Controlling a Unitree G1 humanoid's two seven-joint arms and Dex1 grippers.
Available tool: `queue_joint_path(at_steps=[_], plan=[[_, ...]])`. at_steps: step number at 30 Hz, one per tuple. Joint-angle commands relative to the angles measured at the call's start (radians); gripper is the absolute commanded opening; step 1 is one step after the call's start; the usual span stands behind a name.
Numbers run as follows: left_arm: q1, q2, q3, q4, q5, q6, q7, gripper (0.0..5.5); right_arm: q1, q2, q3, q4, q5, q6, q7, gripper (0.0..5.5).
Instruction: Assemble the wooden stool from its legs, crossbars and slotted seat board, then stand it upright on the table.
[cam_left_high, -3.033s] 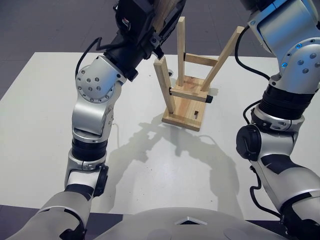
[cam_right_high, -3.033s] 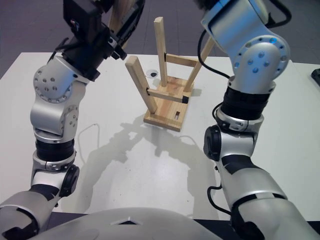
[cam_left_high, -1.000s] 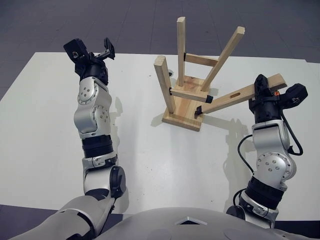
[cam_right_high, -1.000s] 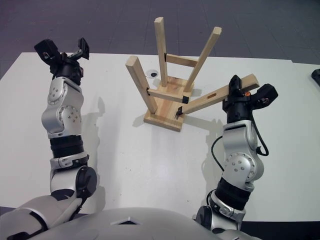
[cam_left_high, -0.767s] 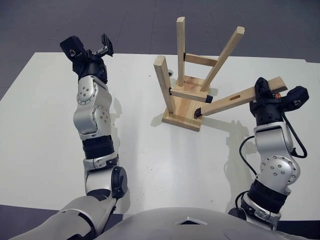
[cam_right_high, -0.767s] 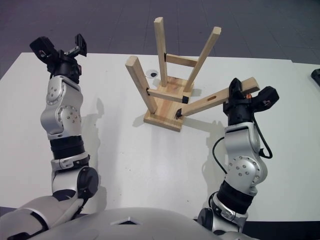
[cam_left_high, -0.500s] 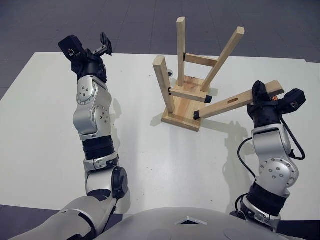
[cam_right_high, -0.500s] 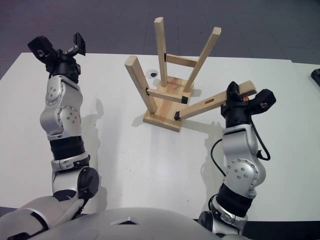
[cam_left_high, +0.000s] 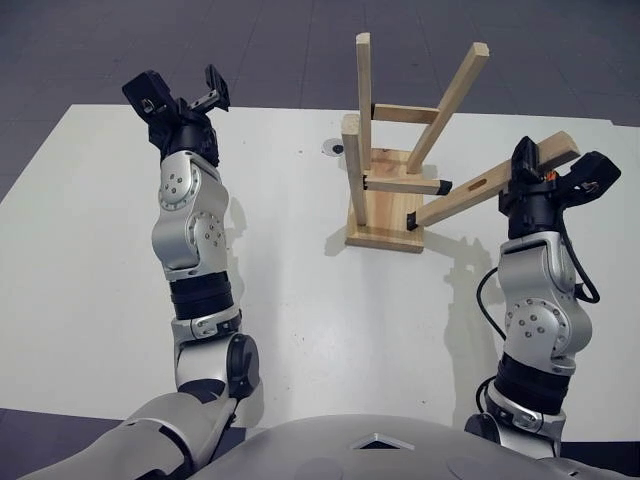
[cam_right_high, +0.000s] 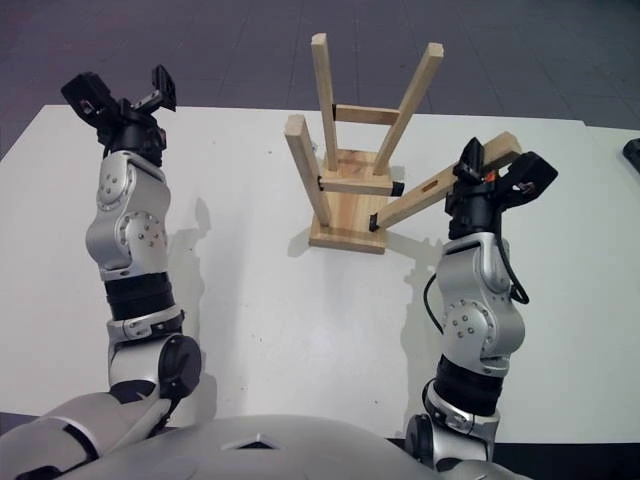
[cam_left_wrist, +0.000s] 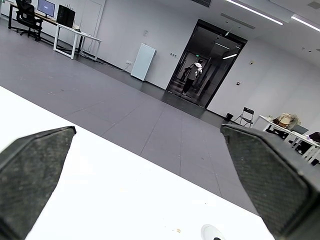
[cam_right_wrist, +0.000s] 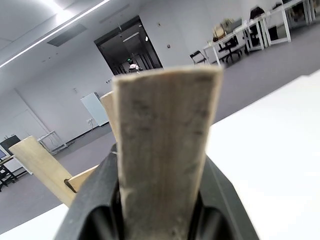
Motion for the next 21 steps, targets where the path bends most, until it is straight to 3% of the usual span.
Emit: queue_joint_path(at_steps=[1,8,21], plan=[[-0.017,-0.017,-0.024,0.002,-0.01,0.0,-0.004,5.4,0.047,0.028,-0.042,0.117,-0.041,-0.026,0.002,1.03],[-0.018,-0.021,-0.044,-0.006,-0.012,0.005,-0.022,5.4,0.077,0.024,-0.002,0.148,-0.109,-0.068,0.041,1.03],[-0.03,-0.025,-0.067,-0.039,-0.01,0.046,-0.011,5.4,0.085,-0.057,0.056,0.108,-0.171,0.048,0.064,1.04]])
